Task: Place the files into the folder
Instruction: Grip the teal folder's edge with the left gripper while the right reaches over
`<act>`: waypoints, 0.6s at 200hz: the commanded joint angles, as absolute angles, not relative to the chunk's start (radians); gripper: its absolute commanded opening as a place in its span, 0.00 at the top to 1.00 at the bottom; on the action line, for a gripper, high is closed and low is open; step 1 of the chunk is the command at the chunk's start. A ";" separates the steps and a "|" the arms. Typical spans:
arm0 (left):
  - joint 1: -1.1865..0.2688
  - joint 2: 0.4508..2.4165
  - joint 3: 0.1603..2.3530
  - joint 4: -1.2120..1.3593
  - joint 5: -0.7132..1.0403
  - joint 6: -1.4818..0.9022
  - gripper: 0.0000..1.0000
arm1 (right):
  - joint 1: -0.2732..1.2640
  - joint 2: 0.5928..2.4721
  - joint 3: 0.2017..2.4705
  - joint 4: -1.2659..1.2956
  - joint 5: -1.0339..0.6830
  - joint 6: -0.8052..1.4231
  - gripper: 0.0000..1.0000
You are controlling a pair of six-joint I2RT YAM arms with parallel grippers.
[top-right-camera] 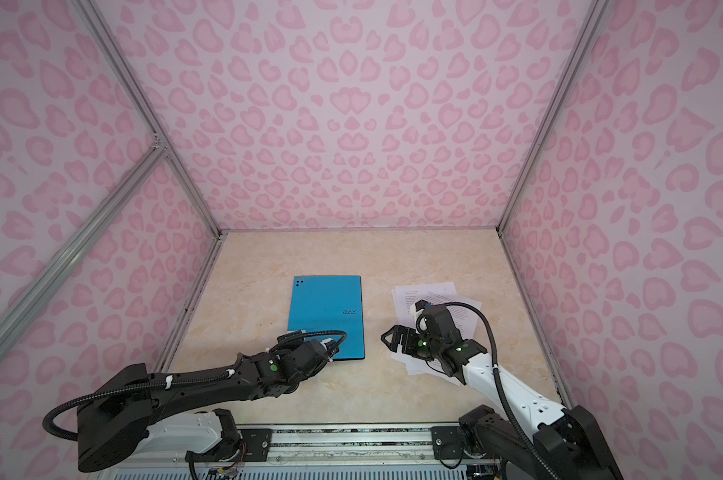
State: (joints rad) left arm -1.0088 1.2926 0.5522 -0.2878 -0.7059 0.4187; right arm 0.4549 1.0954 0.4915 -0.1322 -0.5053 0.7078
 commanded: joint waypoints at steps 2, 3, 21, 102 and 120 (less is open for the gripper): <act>-1.009 1.299 0.559 -0.262 -0.724 0.403 0.09 | 0.487 1.180 0.521 -0.014 -0.561 0.712 0.01; -1.009 1.299 0.560 -0.261 -0.724 0.402 0.09 | 0.490 1.185 0.524 -0.010 -0.562 0.712 0.01; -1.009 1.300 0.561 -0.257 -0.730 0.400 0.09 | 0.525 1.280 0.564 0.019 -0.580 0.707 0.01; -1.004 1.289 0.558 -0.244 -0.749 0.398 0.10 | 0.599 1.595 0.687 0.125 -0.671 0.706 0.04; -1.002 1.291 0.558 -0.244 -0.749 0.397 0.10 | 0.604 1.623 0.689 0.167 -0.689 0.724 0.04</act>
